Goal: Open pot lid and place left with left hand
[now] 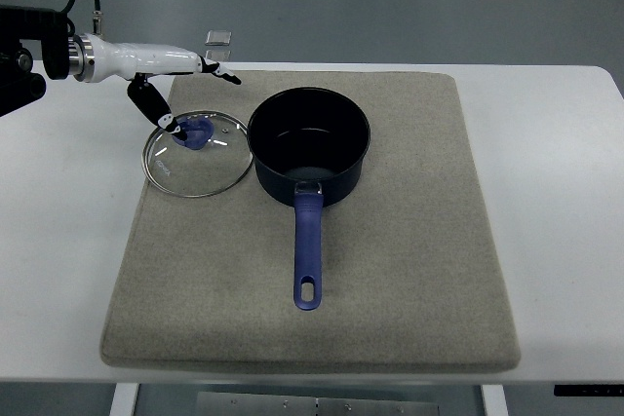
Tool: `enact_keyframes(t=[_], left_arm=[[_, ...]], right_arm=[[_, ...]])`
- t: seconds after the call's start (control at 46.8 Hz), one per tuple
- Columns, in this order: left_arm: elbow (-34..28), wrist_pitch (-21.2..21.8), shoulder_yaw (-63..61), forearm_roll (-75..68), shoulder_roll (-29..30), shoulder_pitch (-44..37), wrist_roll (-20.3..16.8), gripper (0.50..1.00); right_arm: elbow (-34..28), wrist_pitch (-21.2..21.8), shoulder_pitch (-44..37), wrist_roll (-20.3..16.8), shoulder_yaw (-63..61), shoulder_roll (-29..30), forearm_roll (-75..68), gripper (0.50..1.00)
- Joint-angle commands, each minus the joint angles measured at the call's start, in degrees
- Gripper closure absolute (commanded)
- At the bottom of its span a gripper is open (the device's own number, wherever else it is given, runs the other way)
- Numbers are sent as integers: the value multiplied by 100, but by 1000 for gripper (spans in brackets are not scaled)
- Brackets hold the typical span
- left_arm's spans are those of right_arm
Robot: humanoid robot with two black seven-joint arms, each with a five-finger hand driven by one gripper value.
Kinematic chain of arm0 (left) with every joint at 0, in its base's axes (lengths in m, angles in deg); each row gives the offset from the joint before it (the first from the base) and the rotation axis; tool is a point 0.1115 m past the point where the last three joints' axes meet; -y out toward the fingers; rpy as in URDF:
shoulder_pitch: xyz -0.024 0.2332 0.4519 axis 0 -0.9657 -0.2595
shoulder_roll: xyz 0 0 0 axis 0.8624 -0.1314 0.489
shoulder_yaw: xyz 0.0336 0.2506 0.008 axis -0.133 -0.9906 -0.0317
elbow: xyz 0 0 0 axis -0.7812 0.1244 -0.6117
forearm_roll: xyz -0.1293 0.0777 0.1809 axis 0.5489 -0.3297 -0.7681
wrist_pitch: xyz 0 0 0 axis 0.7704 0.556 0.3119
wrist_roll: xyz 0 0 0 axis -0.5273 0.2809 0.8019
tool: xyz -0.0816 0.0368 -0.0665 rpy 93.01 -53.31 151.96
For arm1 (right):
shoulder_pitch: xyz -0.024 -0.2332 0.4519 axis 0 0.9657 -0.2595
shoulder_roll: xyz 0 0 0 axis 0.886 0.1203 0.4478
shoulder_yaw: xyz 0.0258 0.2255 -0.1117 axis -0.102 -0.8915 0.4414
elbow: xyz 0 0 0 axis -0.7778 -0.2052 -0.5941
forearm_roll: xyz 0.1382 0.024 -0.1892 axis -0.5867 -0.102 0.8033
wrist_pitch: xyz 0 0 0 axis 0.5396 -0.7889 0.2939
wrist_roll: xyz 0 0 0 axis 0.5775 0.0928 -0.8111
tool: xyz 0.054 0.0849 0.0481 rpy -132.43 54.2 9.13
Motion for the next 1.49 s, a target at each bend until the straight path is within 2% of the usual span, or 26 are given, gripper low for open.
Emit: enact_keyframes(t=[0.0,0.107,0.171,0.47,0.662,0.833,1.111,1.303,1.474], left_arm=[[8,-132,509,93,113,6,0,538],[-97,-334,1221,409,139,-117,0,538],[-220,-273,1503,830,131,-257,0,538],[-1432,-255,2330,4134,-317,-654,0,540],[-2539,-255,2347,5682,-950,-759,0,553],[-3463,-255,2365,6483,-1644,-1005,0,559],[-3525,-615,3014,7011,-1873,-1427,0,561],[-3560,-572,3727,7011,-2014,-1655,0,566],[-3762,-554,3850,7011,-2128,-1691,0,568]], right_arm=[[0,0,-6,0,0,0,0,583],[0,0,3,0,0,0,0,583],[0,0,3,0,0,0,0,583],[0,0,3,0,0,0,0,583],[0,0,3,0,0,0,0,583],[0,0,3,0,0,0,0,583],[0,0,3,0,0,0,0,583],[0,0,-6,0,0,0,0,583],[0,0,-6,0,0,0,0,583]])
